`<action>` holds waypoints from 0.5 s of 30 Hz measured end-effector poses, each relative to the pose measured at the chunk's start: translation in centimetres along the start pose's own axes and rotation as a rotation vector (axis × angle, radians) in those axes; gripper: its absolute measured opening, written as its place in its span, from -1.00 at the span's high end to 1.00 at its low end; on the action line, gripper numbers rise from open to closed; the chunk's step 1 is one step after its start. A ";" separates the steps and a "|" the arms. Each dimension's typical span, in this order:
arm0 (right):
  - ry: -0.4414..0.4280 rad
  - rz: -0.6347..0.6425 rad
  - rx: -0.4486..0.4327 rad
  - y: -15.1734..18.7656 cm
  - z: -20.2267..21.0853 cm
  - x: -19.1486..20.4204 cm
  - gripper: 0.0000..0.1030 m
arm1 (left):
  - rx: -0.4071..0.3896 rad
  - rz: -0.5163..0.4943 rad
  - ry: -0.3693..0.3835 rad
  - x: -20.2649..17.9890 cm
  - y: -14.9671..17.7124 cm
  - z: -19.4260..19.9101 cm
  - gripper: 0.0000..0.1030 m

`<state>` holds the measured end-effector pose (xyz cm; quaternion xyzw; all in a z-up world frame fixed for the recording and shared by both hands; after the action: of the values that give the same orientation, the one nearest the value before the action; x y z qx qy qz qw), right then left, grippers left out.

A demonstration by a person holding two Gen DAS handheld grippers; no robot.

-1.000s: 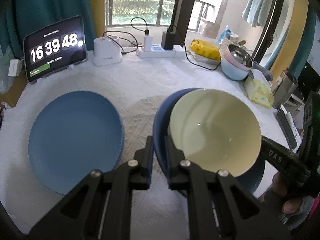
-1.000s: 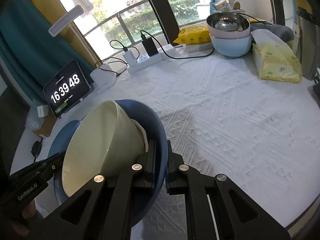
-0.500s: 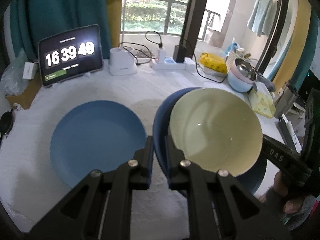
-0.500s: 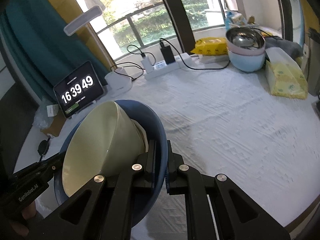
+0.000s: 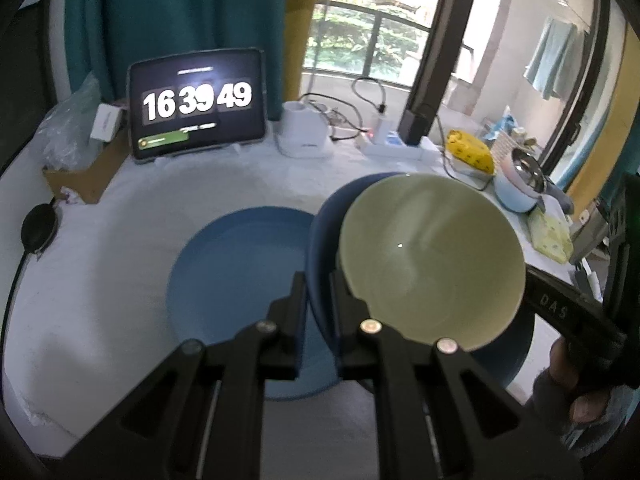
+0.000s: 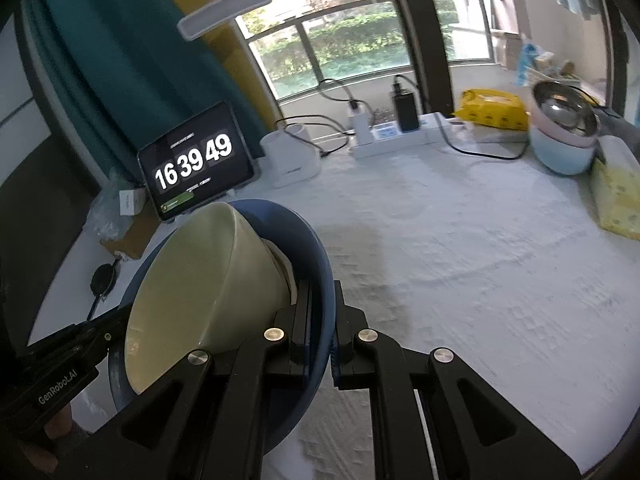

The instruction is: Organize plates and bowls

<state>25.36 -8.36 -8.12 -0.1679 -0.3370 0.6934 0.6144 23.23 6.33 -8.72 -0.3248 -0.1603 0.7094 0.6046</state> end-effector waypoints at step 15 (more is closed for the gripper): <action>-0.055 0.057 0.039 -2.1 -5.2 5.4 0.83 | -0.008 0.048 -0.060 6.2 -2.2 -1.0 0.82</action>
<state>29.19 -1.75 -9.44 -0.1463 -0.3353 0.7213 0.5881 25.17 12.66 -9.71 -0.3098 -0.1733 0.7323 0.5811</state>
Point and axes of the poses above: each gripper's, at about its wrist camera, not at the fingertips, and z roughly against the way its jaws point, x to its left, y to its underside, the point moved 5 cm from there along -z, roughly the way its jaws point, and after that the axes turned 8 degrees about z, right-handed, at the moved point
